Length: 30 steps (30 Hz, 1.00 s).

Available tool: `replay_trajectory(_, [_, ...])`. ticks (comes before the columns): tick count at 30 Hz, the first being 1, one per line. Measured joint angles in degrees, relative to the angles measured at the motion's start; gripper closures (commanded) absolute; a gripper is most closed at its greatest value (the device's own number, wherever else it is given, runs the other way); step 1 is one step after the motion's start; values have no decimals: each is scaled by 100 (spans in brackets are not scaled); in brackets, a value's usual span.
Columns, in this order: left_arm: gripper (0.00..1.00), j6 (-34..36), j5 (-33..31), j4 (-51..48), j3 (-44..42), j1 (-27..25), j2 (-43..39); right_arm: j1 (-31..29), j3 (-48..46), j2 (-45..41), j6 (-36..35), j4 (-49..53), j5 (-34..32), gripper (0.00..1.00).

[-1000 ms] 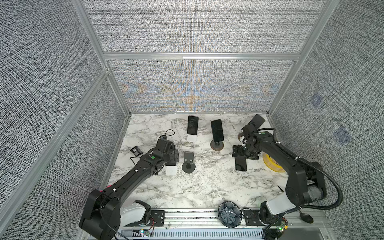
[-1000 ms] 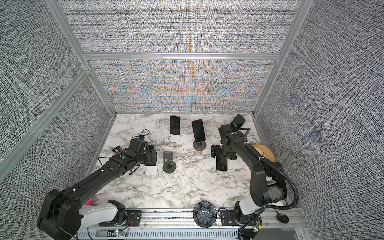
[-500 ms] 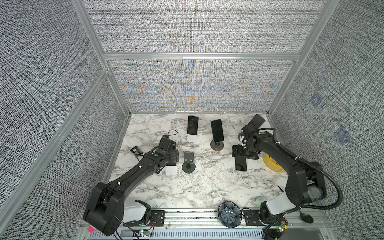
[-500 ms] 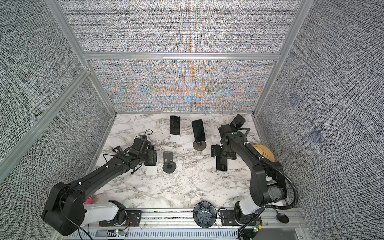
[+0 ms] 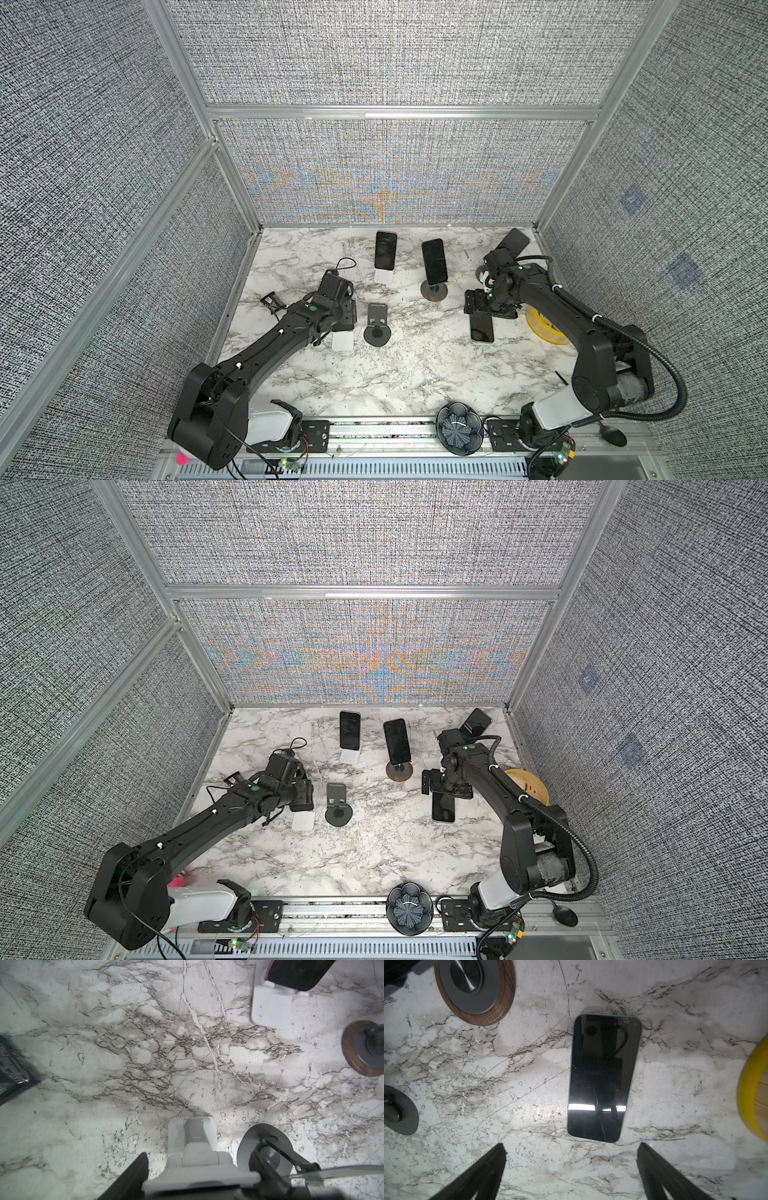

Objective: Remove the phone from the phone stand
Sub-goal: 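Close the left gripper on the black phone and lift it off the white stand, then carry the black phone toward the right gripper while the right gripper reaches for it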

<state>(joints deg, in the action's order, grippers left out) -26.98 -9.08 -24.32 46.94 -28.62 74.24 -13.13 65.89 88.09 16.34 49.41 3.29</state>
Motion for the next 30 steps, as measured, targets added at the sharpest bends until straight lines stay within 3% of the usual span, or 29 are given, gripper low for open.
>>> replay_trajectory(15, [35,133,-61,-1255,1054,-17,-302,4,120,-70,-122,157,146,1])
replay_trajectory(22, [49,304,-238,-2197,2184,-107,-566,31,162,-153,-168,205,190,1])
replay_trajectory(30, [70,468,-164,-2850,3464,-616,103,114,140,-302,-164,201,428,1])
